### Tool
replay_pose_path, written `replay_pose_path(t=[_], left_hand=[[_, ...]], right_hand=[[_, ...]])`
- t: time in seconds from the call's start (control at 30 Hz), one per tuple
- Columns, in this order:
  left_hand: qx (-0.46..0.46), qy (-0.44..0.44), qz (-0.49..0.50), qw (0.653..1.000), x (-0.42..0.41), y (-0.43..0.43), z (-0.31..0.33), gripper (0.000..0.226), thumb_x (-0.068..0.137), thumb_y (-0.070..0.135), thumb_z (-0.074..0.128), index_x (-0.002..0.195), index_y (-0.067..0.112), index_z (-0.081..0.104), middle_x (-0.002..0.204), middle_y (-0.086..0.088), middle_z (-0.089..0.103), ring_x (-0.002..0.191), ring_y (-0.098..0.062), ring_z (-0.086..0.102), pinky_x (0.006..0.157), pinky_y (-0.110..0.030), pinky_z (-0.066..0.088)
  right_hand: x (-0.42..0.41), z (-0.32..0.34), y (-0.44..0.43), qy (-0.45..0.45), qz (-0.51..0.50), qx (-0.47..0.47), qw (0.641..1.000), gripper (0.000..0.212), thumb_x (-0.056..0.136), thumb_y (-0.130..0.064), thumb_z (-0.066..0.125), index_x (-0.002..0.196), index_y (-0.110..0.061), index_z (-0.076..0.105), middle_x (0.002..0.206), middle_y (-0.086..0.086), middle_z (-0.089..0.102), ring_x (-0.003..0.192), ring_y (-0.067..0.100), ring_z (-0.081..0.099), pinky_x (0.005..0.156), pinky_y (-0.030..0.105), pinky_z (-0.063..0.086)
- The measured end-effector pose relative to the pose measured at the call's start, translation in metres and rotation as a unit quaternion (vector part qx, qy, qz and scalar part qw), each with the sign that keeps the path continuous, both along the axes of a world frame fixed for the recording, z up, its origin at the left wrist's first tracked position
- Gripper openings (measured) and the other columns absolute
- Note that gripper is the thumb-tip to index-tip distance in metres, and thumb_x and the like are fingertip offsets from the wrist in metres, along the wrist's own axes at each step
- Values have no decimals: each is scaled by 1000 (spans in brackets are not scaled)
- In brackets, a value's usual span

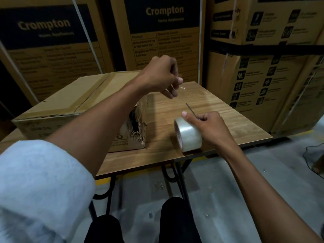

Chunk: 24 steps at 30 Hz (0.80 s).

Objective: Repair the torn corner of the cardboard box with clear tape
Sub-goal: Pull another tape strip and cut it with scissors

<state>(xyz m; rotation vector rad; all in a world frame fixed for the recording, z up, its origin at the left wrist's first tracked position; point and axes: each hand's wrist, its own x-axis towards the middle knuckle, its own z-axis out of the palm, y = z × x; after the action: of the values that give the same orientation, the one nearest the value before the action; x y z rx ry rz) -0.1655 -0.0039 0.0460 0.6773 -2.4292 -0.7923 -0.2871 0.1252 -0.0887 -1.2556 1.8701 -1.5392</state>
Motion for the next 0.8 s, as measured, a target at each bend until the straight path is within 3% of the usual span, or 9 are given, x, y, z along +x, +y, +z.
replay_pose_path(t=[0.07, 0.13, 0.3, 0.4, 0.53, 0.67, 0.8], left_hand=[[11, 7, -3, 1000, -1, -2, -3, 9, 98, 6, 67, 96, 5, 58, 89, -16, 73, 69, -21, 79, 59, -33, 65], [15, 8, -7, 1000, -3, -2, -6, 10, 97, 6, 67, 96, 5, 58, 91, -16, 73, 70, -21, 79, 61, -35, 66], [44, 10, -19, 999, -6, -5, -8, 13, 96, 7, 69, 102, 0, 59, 93, -19, 74, 74, -25, 80, 63, -35, 65], [46, 10, -27, 999, -7, -4, -5, 14, 95, 7, 70, 103, 1, 60, 94, -18, 73, 74, -23, 80, 62, -31, 64], [43, 19, -37, 998, -8, -3, 1, 13, 94, 8, 71, 99, 5, 59, 92, -18, 73, 76, -26, 80, 67, -37, 66], [38, 20, -32, 999, -8, -3, 1, 14, 95, 9, 71, 101, 5, 59, 93, -17, 73, 76, -25, 80, 68, -37, 66], [36, 26, -32, 999, -7, -4, 1, 14, 95, 10, 71, 101, 4, 60, 92, -15, 73, 77, -26, 80, 69, -38, 67]], right_hand=[[0, 0, 3, -8, 2, 1, 1000, 78, 73, -72, 70, 91, 4, 75, 90, 25, 74, 85, 43, 71, 68, 51, 55], [-5, -1, 5, -32, 21, 9, 999, 60, 81, -62, 71, 89, -3, 78, 86, 14, 78, 80, 32, 76, 73, 50, 59], [-15, -1, 15, -100, 115, 8, 988, 35, 93, -40, 68, 92, -6, 78, 80, 6, 78, 70, 15, 72, 60, 25, 52], [-22, 0, 20, -90, 131, 13, 987, 27, 96, -32, 66, 88, -8, 76, 60, -8, 64, 48, 7, 52, 45, 19, 34], [-30, -1, 17, -64, 127, 18, 990, 30, 92, -38, 70, 95, -10, 79, 63, -9, 62, 54, 16, 35, 51, 30, 22], [-28, 3, 17, -61, 125, 21, 990, 28, 91, -42, 71, 93, -16, 80, 69, -6, 67, 53, 17, 36, 50, 29, 23], [-26, 6, 21, -40, 105, 21, 993, 24, 92, -36, 70, 90, -14, 79, 68, -10, 71, 47, -3, 55, 45, 8, 36]])
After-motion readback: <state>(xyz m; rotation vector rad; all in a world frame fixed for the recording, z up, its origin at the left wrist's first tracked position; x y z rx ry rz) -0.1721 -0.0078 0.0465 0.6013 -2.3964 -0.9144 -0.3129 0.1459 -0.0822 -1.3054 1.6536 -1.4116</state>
